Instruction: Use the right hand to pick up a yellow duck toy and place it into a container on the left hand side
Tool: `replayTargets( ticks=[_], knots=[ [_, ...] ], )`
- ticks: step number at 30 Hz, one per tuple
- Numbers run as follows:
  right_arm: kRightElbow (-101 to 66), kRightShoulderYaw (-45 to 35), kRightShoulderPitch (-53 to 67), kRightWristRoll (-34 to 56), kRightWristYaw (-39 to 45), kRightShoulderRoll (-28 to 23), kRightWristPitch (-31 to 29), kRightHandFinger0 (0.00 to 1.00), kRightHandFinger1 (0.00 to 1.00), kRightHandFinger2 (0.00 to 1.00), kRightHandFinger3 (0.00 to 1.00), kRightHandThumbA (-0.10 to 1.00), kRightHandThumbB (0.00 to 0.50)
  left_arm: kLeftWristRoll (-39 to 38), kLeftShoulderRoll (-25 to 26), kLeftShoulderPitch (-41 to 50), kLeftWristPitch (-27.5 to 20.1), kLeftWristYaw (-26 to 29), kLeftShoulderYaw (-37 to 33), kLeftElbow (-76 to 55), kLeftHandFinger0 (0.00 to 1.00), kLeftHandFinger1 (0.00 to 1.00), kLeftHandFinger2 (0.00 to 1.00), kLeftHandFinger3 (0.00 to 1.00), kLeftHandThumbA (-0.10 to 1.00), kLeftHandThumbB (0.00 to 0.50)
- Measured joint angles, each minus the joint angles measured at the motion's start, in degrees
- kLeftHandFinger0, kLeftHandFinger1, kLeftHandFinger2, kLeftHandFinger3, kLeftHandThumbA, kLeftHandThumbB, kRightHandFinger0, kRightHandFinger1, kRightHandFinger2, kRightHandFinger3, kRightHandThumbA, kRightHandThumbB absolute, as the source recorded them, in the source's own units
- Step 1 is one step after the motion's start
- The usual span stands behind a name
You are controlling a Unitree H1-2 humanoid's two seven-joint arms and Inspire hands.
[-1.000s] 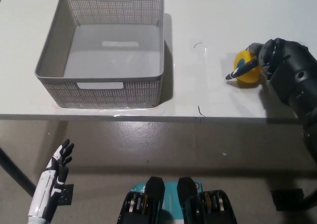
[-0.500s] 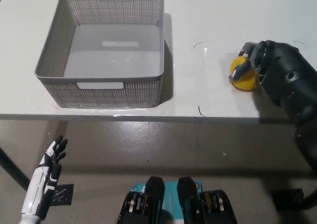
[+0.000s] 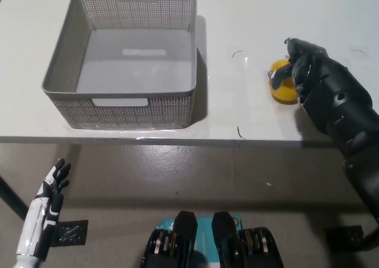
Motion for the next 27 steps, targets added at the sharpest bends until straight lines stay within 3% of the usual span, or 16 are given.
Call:
replayTargets(
  ticks=[3, 5, 6, 8, 9, 10, 12, 13, 14, 17, 18, 20, 21, 24, 25, 27],
  knots=[
    [0.0, -0.8, 0.0, 0.4, -2.8, 0.0, -1.0, 0.11, 0.2, 0.36, 0.97, -0.1, 0.238, -0.1, 0.1, -0.1, 0.1, 0.0, 0.2, -0.1, 1.0, 1.0, 1.0, 1.0, 1.0, 0.0],
    [0.0, -1.3, 0.0, 0.6, -4.6, 0.0, -1.7, 0.13, 0.23, 0.37, 0.92, -0.1, 0.246, -0.2, 0.2, -0.1, 0.1, 0.0, 0.2, -0.2, 1.0, 1.0, 1.0, 1.0, 1.0, 0.0],
    [0.0, -1.6, 0.0, 0.8, -5.6, 0.1, -2.2, 0.1, 0.21, 0.36, 0.82, -0.1, 0.243, -0.2, 0.2, -0.1, 0.1, 0.0, 0.2, -0.2, 1.0, 1.0, 1.0, 1.0, 1.0, 0.0],
    [-0.3, -2.2, 0.0, 1.3, -7.3, 0.1, -3.1, 0.04, 0.15, 0.31, 0.71, -0.1, 0.246, -0.2, 0.3, -0.1, 0.1, 0.0, 0.3, -0.2, 1.0, 1.0, 1.0, 1.0, 1.0, 0.0],
    [-0.6, -2.6, 0.0, 1.5, -8.3, 0.1, -3.6, 0.02, 0.14, 0.3, 0.71, -0.1, 0.241, -0.3, 0.3, -0.1, 0.1, 0.0, 0.3, -0.3, 1.0, 1.0, 1.0, 1.0, 1.0, 0.0],
    [-0.9, -3.0, 0.0, 1.7, -9.0, 0.2, -3.9, 0.06, 0.2, 0.37, 0.69, -0.1, 0.247, -0.3, 0.4, -0.1, 0.1, 0.0, 0.3, -0.3, 1.0, 1.0, 1.0, 1.0, 1.0, 0.0],
    [-1.8, -3.6, -0.2, 2.0, -10.3, 0.3, -4.3, 0.0, 0.12, 0.29, 0.6, -0.1, 0.26, -0.4, 0.4, -0.1, 0.1, 0.0, 0.3, -0.3, 1.0, 1.0, 1.0, 1.0, 1.0, 0.0],
    [-2.8, -3.9, -0.4, 2.2, -11.2, 0.4, -4.6, 0.0, 0.01, 0.17, 0.46, -0.1, 0.184, -0.5, 0.5, -0.1, 0.1, 0.0, 0.3, -0.3, 1.0, 1.0, 1.0, 1.0, 1.0, 0.0],
    [-3.4, -4.0, -0.6, 2.2, -11.8, 0.4, -4.8, 0.0, 0.02, 0.17, 0.42, -0.1, 0.225, -0.5, 0.5, 0.0, 0.1, 0.0, 0.3, -0.3, 1.0, 1.0, 1.0, 1.0, 1.0, 0.0],
    [-6.5, -4.1, -1.5, 2.3, -13.9, 0.6, -5.2, 0.0, 0.06, 0.31, 0.36, -0.1, 0.213, -0.5, 0.6, 0.0, 0.1, 0.0, 0.4, -0.3, 1.0, 1.0, 1.0, 1.0, 1.0, 0.0],
    [-7.4, -4.2, -1.9, 2.3, -14.5, 0.7, -5.4, 0.0, 0.11, 0.5, 0.38, -0.1, 0.232, -0.6, 0.6, -0.1, 0.1, 0.0, 0.4, -0.3, 1.0, 1.0, 1.0, 1.0, 1.0, 0.0],
    [-11.2, -4.6, -2.4, 2.3, -16.0, 1.0, -5.7, 0.0, 0.21, 0.73, 0.49, -0.1, 0.241, -0.6, 0.6, 0.0, 0.1, 0.0, 0.4, -0.3, 1.0, 1.0, 1.0, 1.0, 1.0, 0.0],
    [-13.2, -4.7, -2.6, 2.3, -16.6, 1.2, -5.9, 0.0, 0.24, 0.77, 0.54, -0.1, 0.245, -0.6, 0.6, 0.0, 0.1, 0.0, 0.4, -0.3, 1.0, 1.0, 1.0, 1.0, 1.0, 0.0],
    [-18.6, -5.3, -3.3, 2.3, -18.1, 2.1, -6.2, 0.0, 0.4, 0.86, 0.95, -0.1, 0.207, -0.6, 0.6, 0.1, 0.1, 0.0, 0.4, -0.3, 1.0, 1.0, 1.0, 1.0, 1.0, 0.0],
    [-20.6, -5.4, -3.4, 2.3, -18.3, 2.5, -6.2, 0.0, 0.44, 0.88, 1.0, -0.1, 0.205, -0.6, 0.6, 0.1, 0.1, 0.0, 0.4, -0.3, 1.0, 1.0, 1.0, 1.0, 1.0, 0.0],
    [-23.8, -5.4, -3.8, 2.2, -18.8, 3.4, -6.2, 0.0, 0.46, 0.89, 0.98, -0.1, 0.2, -0.6, 0.6, 0.1, 0.1, 0.0, 0.3, -0.3, 1.0, 1.0, 1.0, 1.0, 1.0, 0.0]
  ],
)
